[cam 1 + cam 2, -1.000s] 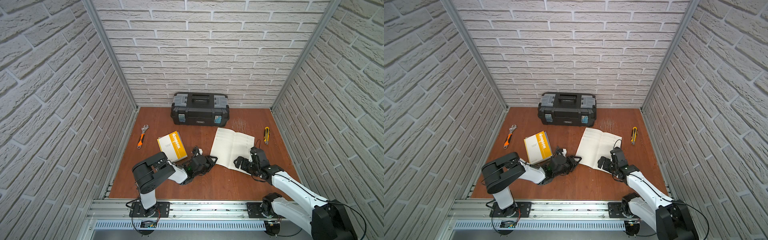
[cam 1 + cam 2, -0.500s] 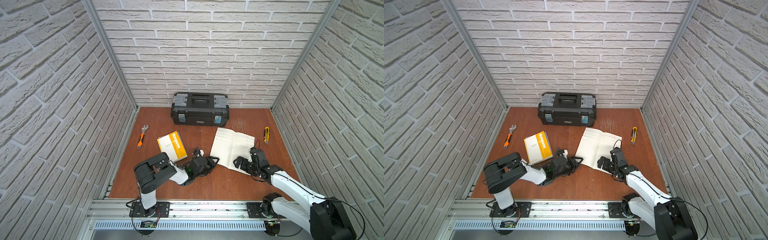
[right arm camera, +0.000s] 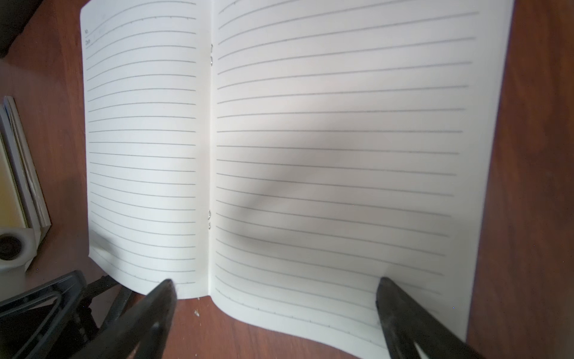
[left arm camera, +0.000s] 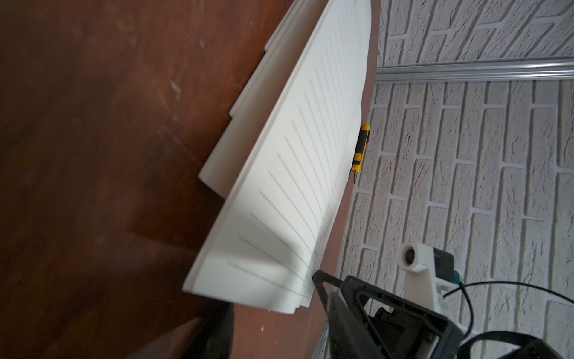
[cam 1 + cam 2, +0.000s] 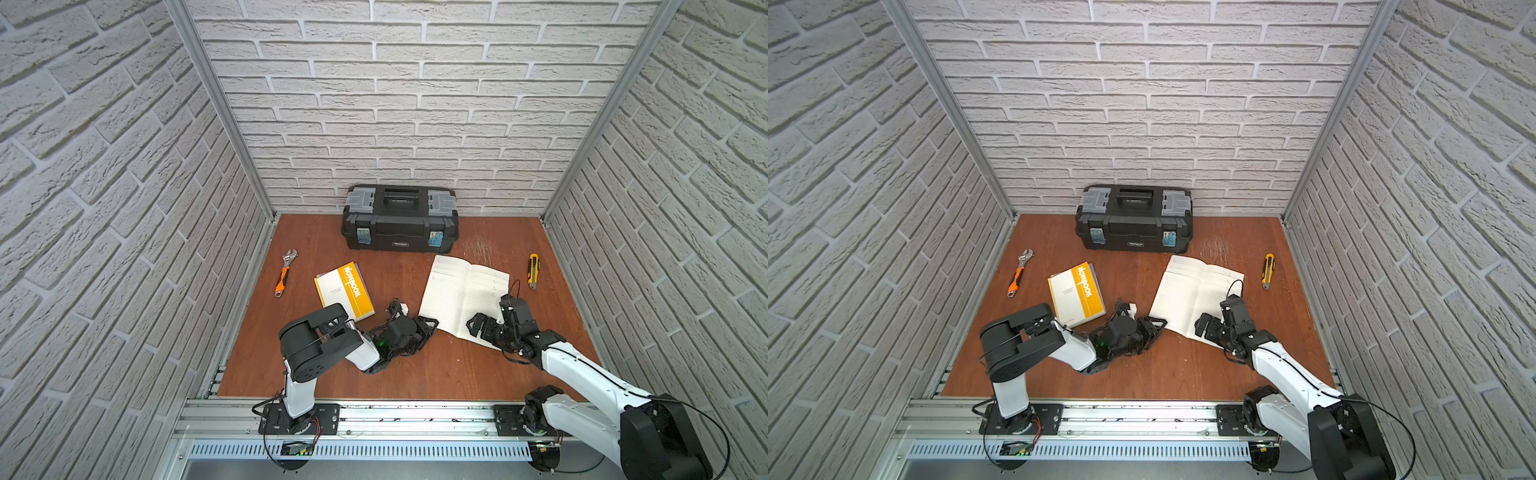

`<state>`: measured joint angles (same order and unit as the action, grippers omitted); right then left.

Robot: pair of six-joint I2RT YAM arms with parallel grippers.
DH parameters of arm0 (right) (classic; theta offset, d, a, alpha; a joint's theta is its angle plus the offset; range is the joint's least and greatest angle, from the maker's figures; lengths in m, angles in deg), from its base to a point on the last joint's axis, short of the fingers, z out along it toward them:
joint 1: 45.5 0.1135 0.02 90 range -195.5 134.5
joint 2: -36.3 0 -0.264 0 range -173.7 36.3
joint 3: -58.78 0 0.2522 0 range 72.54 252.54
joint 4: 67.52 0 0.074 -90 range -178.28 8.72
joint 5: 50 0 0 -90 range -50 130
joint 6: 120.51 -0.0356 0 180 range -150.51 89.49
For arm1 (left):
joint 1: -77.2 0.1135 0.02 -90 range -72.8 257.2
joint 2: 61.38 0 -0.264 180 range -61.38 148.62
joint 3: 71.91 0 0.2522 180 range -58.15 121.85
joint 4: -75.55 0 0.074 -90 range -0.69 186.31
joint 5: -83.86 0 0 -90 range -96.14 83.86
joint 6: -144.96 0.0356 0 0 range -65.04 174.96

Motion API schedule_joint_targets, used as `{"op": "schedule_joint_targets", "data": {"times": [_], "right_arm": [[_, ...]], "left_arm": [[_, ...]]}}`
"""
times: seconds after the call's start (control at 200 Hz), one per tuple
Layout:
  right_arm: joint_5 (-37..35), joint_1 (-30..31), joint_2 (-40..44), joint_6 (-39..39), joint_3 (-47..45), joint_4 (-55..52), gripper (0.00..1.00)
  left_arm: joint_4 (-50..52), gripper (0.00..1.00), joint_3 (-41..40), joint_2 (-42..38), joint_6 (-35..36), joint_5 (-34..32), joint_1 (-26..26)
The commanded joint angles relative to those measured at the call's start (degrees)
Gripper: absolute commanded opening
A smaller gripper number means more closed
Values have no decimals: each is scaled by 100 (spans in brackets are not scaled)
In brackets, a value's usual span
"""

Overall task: Close the notebook
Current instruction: Close the notebook at the center of the board.

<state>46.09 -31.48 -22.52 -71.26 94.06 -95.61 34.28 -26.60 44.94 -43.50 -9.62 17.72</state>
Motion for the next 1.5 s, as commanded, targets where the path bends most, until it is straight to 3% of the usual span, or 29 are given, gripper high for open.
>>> {"op": "schedule_joint_targets", "data": {"times": [0.0, 0.225, 0.335, 0.44, 0.51, 1.085, 1.495], "right_arm": [[28, -46, 45, -16, -100, 76, 100], [75, -52, 7, -3, -95, 107, 100], [66, -52, 3, 6, -111, 124, 100], [74, -57, -21, -3, -122, 168, 100], [101, -57, -54, -5, -130, 194, 100], [134, -66, 87, 145, 102, -79, 100], [-15, -66, 591, 309, 648, -668, 100]], "left_arm": [[-163, 48, -17, -128, 105, -229, -28], [-329, 43, 17, 21, 189, -440, -2], [-345, 29, 5, -20, 232, -483, -7], [-154, 6, -9, -153, 322, -532, -11], [-31, 0, 8, -253, 401, -535, -11], [326, 0, 293, -494, 702, -261, -81], [724, 0, 939, -673, 1299, 418, -42]]}}
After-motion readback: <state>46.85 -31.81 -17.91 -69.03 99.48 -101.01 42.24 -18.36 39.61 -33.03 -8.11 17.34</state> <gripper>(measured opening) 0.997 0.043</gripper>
